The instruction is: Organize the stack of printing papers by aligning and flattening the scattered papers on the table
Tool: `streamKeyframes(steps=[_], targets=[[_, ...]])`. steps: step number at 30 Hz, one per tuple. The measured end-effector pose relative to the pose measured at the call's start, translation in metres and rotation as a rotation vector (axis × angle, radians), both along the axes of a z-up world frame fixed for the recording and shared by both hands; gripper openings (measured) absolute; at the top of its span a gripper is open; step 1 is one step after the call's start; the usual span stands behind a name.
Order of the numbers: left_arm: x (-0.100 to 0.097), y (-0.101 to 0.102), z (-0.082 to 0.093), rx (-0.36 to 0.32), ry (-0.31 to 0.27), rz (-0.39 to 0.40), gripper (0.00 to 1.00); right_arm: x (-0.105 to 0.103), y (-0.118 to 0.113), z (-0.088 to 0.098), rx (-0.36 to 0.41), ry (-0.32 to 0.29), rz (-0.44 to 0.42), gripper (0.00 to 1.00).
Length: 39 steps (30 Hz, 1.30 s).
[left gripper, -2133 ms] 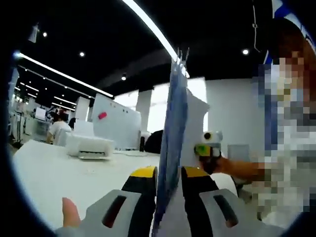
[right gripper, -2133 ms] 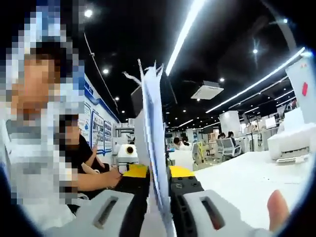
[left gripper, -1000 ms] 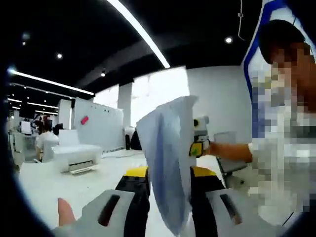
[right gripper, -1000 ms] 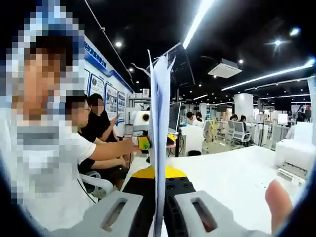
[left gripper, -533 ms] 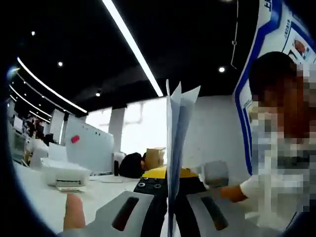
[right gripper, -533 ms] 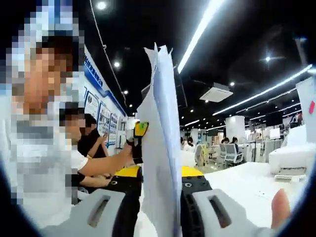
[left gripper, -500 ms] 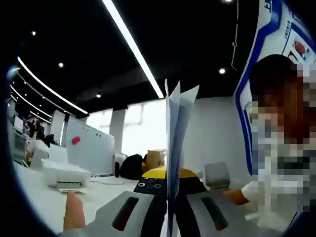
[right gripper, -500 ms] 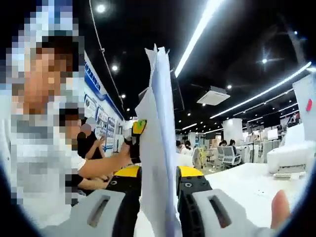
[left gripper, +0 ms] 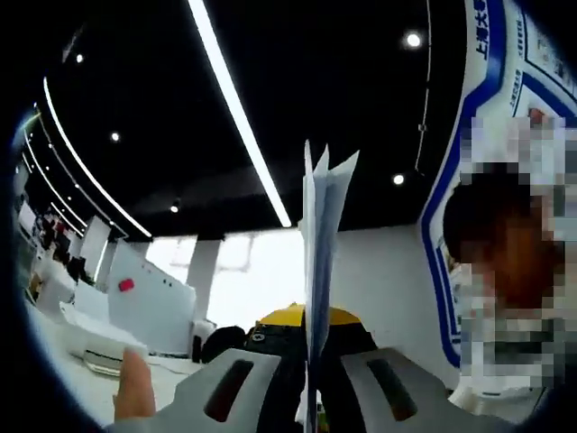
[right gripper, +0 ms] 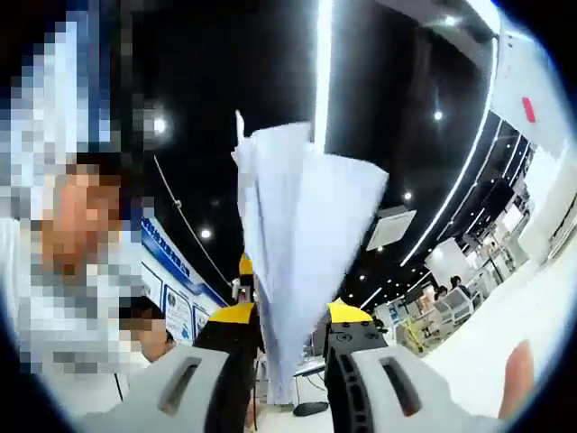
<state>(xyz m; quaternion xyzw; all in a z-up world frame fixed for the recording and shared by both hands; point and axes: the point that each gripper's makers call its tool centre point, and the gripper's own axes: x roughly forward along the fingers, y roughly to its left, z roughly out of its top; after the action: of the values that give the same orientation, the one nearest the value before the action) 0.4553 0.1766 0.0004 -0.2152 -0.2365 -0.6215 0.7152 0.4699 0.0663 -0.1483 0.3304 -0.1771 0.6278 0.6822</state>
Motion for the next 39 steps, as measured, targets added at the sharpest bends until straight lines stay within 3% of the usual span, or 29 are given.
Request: streamKeyframes(steps=[3, 6, 8, 12, 15, 18, 20, 21, 24, 27, 29, 31, 32, 34, 35, 37, 39], targets=[[-0.003, 0.003, 0.004, -0.01, -0.005, -0.008, 0.05, 0.004, 0.003, -0.016, -0.039, 0.025, -0.018, 0.24], [-0.008, 0.004, 0.006, -0.032, -0.008, -0.039, 0.05, -0.005, 0.0, -0.005, 0.047, 0.021, 0.025, 0.27], [-0.013, 0.004, 0.008, -0.059, -0.001, -0.085, 0.05, -0.009, 0.005, -0.001, 0.054, -0.003, 0.023, 0.28], [-0.027, 0.003, 0.003, -0.073, -0.029, -0.142, 0.05, -0.015, 0.014, 0.007, 0.027, -0.075, -0.007, 0.27], [-0.052, 0.011, -0.005, -0.096, -0.095, -0.226, 0.05, -0.03, 0.012, 0.016, 0.006, -0.204, -0.063, 0.25], [-0.064, 0.021, -0.012, -0.132, -0.118, -0.278, 0.05, -0.046, 0.014, 0.019, -0.022, -0.292, -0.079, 0.21], [-0.064, 0.027, -0.019, -0.142, -0.114, -0.292, 0.05, -0.058, 0.013, 0.022, -0.022, -0.346, -0.073, 0.11], [-0.063, 0.029, -0.022, -0.147, -0.115, -0.293, 0.05, -0.064, 0.013, 0.023, -0.023, -0.372, -0.068, 0.0], [-0.048, 0.035, -0.028, -0.177, -0.072, -0.258, 0.05, -0.065, 0.013, 0.025, -0.035, -0.422, -0.127, 0.0], [-0.04, 0.037, -0.036, -0.176, -0.057, -0.239, 0.05, -0.06, 0.012, 0.021, -0.055, -0.404, -0.146, 0.0], [-0.032, 0.037, -0.044, -0.19, -0.028, -0.231, 0.05, -0.047, 0.009, 0.017, -0.07, -0.324, -0.16, 0.02], [-0.027, 0.039, -0.048, -0.209, -0.015, -0.227, 0.05, -0.037, 0.006, 0.018, -0.049, -0.271, -0.169, 0.14], [-0.025, 0.039, -0.051, -0.215, -0.005, -0.225, 0.05, -0.036, 0.005, 0.018, -0.047, -0.262, -0.165, 0.15], [-0.02, 0.039, -0.055, -0.229, 0.014, -0.221, 0.05, -0.033, 0.004, 0.017, -0.044, -0.24, -0.154, 0.13], [-0.013, 0.041, -0.056, -0.246, 0.023, -0.185, 0.05, -0.034, 0.004, 0.017, -0.04, -0.232, -0.145, 0.08], [-0.013, 0.046, -0.058, -0.285, 0.036, -0.22, 0.05, -0.035, 0.005, 0.015, -0.048, -0.222, -0.136, 0.0], [-0.009, 0.047, -0.06, -0.301, 0.037, -0.203, 0.05, -0.034, 0.006, 0.013, -0.05, -0.208, -0.142, 0.06]])
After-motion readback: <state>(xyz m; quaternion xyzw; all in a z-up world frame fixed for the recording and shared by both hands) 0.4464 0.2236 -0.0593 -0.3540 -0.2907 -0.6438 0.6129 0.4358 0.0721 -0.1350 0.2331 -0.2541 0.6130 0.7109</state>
